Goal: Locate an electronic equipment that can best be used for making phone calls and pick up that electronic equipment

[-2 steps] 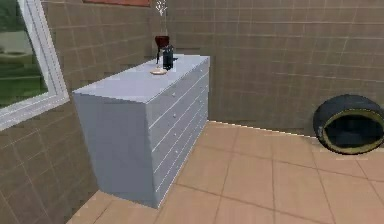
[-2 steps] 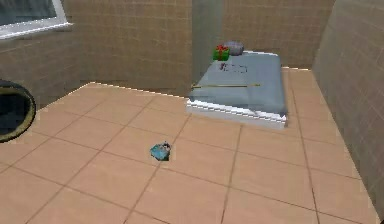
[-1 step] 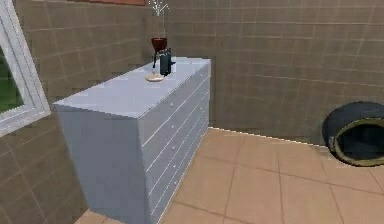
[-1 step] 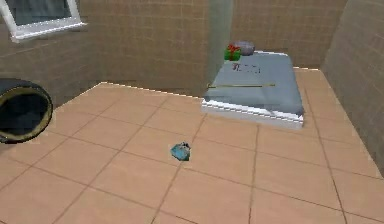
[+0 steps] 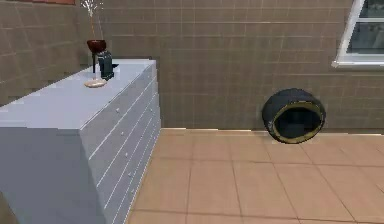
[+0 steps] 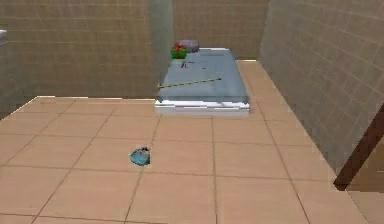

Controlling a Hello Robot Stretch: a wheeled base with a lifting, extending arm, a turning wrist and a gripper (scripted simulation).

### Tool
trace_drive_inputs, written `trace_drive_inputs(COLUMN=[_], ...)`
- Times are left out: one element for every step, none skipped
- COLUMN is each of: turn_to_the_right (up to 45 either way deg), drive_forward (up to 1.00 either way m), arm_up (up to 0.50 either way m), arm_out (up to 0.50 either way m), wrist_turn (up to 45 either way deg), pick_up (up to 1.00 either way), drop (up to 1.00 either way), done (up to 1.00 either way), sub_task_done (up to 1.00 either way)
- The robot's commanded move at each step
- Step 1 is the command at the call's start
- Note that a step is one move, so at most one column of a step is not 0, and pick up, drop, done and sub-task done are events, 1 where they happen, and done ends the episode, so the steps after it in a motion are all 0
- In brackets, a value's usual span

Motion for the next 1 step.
trace_drive_inputs(turn_to_the_right=[0.0], drive_forward=[1.0], arm_up=[0.0], arm_out=[0.0], wrist_turn=[0.0], pick_up=[0.0], drop=[0.0], done=[0.0], sub_task_done=[0.0])
